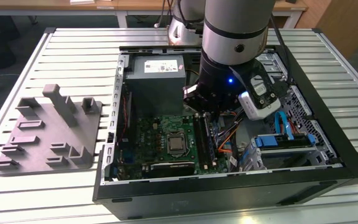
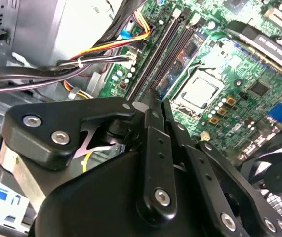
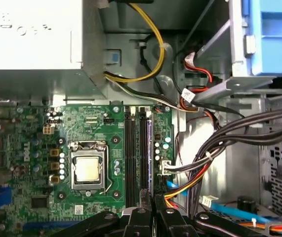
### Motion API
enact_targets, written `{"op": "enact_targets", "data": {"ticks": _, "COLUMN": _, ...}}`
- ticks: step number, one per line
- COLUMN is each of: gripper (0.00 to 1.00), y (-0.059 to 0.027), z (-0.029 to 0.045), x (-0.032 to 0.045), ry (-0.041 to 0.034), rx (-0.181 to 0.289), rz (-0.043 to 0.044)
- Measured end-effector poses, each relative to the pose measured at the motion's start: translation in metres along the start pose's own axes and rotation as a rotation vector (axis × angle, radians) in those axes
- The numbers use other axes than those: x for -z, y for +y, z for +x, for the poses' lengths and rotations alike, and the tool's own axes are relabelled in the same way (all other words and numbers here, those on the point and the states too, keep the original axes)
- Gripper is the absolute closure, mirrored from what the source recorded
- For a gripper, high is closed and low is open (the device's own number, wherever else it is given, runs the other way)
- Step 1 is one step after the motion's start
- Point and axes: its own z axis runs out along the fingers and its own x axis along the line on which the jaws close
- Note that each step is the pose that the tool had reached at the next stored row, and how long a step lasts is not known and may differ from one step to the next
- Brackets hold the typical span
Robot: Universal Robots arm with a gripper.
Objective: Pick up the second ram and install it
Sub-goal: 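Insert the second ram into the second slot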
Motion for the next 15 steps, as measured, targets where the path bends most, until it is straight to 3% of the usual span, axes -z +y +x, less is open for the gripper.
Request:
{"op": "enact_targets", "data": {"ticks": 3, "gripper": 0.86, "y": 0.0, "z": 0.0001, "x": -0.0002, "ry": -0.0001, "rx": -0.001, "rz": -0.0027}}
{"op": "enact_targets", "data": {"ticks": 6, "gripper": 0.86, "y": -0.0001, "z": 0.0012, "x": -0.0001, "ry": 0.0001, "rx": -0.009, "rz": -0.0169}}
{"op": "enact_targets", "data": {"ticks": 15, "gripper": 0.86, "y": -0.001, "z": 0.0052, "x": -0.001, "ry": 0.0002, "rx": -0.009, "rz": -0.0204}}
